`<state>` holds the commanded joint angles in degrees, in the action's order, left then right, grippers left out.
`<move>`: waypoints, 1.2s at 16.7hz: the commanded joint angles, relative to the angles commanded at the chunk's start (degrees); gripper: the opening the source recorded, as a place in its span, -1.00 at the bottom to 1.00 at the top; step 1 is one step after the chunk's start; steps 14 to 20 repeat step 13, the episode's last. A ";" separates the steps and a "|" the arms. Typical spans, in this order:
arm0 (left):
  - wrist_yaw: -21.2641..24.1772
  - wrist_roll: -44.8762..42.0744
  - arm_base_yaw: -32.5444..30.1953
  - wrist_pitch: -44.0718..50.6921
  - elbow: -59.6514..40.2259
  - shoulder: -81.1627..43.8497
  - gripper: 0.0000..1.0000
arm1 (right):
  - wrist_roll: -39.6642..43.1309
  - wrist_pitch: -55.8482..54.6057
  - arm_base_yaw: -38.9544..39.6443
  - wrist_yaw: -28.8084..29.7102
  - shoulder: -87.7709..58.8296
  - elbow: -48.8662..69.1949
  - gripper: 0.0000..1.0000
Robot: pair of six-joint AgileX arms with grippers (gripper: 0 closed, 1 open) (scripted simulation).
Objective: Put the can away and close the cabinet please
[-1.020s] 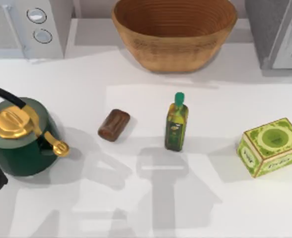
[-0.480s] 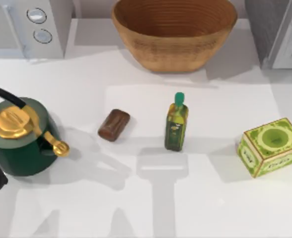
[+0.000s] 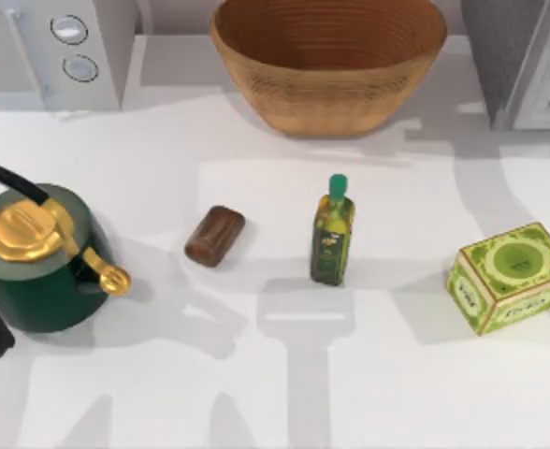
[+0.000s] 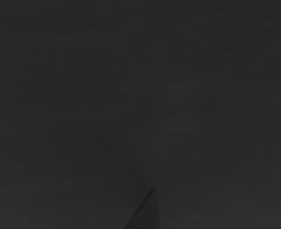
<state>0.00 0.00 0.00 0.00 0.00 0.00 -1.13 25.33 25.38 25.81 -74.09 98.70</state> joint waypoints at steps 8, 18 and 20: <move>0.00 0.00 0.00 0.00 0.00 0.00 1.00 | 0.79 -0.61 -3.53 -0.93 -2.86 2.92 1.00; 0.00 0.00 0.00 0.00 0.00 0.00 1.00 | 0.74 -2.11 -6.21 -3.36 -7.35 6.10 1.00; 0.00 0.00 0.00 0.00 0.00 0.00 1.00 | 0.74 -2.11 -6.21 -3.36 -7.35 6.10 1.00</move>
